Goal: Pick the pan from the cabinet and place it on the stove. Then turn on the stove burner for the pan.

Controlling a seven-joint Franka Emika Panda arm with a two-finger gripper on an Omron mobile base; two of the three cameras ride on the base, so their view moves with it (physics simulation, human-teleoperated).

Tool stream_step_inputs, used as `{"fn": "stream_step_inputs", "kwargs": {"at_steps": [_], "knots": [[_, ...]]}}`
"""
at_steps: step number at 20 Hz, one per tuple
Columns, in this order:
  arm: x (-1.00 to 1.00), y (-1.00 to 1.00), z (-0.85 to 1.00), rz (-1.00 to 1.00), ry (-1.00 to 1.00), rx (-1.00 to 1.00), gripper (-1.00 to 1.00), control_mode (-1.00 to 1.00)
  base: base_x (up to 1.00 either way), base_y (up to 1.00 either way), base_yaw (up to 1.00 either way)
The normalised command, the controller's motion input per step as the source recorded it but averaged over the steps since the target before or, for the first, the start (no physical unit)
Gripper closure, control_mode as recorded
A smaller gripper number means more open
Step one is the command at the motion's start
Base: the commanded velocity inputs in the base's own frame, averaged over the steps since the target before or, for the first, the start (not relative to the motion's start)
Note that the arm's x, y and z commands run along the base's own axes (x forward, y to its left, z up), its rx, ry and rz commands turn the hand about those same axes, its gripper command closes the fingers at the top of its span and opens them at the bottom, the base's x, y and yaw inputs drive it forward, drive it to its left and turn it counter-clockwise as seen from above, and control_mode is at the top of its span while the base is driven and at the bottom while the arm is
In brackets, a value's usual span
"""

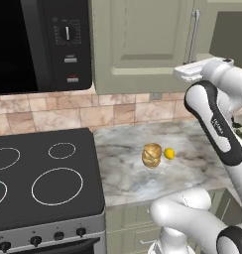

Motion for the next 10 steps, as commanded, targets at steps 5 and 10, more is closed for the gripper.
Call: {"fn": "stream_step_inputs", "kwargs": {"at_steps": [5, 10], "knots": [[-0.83, 0.26, 0.02, 0.00, 0.00, -0.02, 1.00, -1.00, 0.00, 0.00, 0.00], [-0.90, 0.37, 0.00, 0.00, 0.02, -0.02, 1.00, -1.00, 0.00, 0.00, 0.00]]}}
